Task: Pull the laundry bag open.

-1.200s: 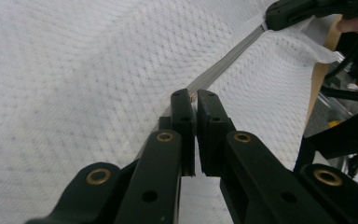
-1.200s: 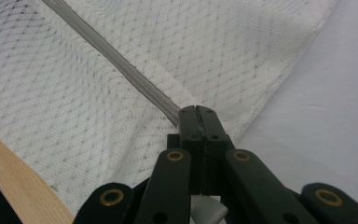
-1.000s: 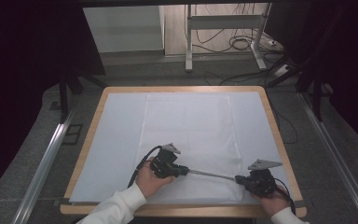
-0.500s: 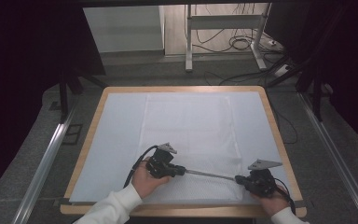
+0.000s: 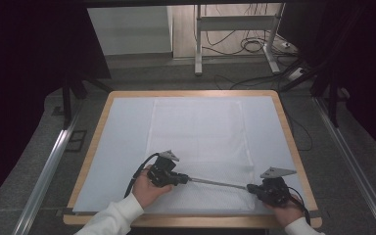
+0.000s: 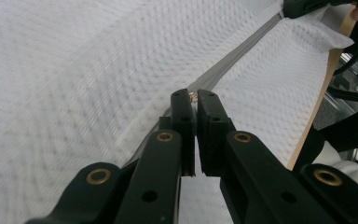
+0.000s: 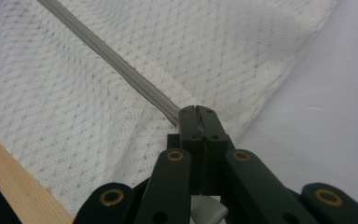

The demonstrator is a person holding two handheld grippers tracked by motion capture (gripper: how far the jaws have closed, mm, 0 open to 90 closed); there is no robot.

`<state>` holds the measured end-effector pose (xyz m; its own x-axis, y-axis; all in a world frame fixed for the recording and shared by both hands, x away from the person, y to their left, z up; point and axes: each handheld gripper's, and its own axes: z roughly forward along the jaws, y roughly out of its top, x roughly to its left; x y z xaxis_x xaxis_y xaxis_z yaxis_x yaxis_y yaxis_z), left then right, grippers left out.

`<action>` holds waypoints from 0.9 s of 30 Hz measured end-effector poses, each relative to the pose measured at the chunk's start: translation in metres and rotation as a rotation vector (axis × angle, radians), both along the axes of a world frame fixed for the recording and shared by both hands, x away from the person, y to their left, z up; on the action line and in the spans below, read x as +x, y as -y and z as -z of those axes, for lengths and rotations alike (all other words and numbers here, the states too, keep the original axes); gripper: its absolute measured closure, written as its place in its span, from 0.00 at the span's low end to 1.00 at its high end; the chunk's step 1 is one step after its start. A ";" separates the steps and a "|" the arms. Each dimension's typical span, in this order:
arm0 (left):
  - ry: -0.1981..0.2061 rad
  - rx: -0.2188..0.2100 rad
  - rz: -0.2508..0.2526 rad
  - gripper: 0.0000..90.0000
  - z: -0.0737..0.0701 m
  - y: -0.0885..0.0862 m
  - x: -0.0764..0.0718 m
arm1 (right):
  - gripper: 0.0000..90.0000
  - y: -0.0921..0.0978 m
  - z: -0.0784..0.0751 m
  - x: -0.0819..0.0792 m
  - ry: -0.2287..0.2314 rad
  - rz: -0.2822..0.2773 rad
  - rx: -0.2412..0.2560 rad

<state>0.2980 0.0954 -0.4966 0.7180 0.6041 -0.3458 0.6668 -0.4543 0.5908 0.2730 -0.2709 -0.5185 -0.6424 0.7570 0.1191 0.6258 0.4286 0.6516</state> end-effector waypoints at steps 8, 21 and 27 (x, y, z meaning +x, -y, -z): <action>-0.005 -0.001 -0.038 0.97 0.001 -0.021 -0.001 | 1.00 0.000 0.000 0.000 0.000 0.000 -0.001; -0.008 -0.016 -0.069 0.97 -0.005 -0.043 -0.005 | 1.00 0.000 0.000 0.000 -0.001 -0.003 0.000; 0.003 -0.005 -0.065 0.97 -0.006 -0.046 -0.008 | 1.00 0.000 0.000 0.000 0.000 0.000 -0.001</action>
<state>0.2903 0.1409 -0.4904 0.6787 0.6474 -0.3467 0.6927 -0.4074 0.5952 0.2731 -0.2707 -0.5184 -0.6422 0.7573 0.1183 0.6261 0.4293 0.6509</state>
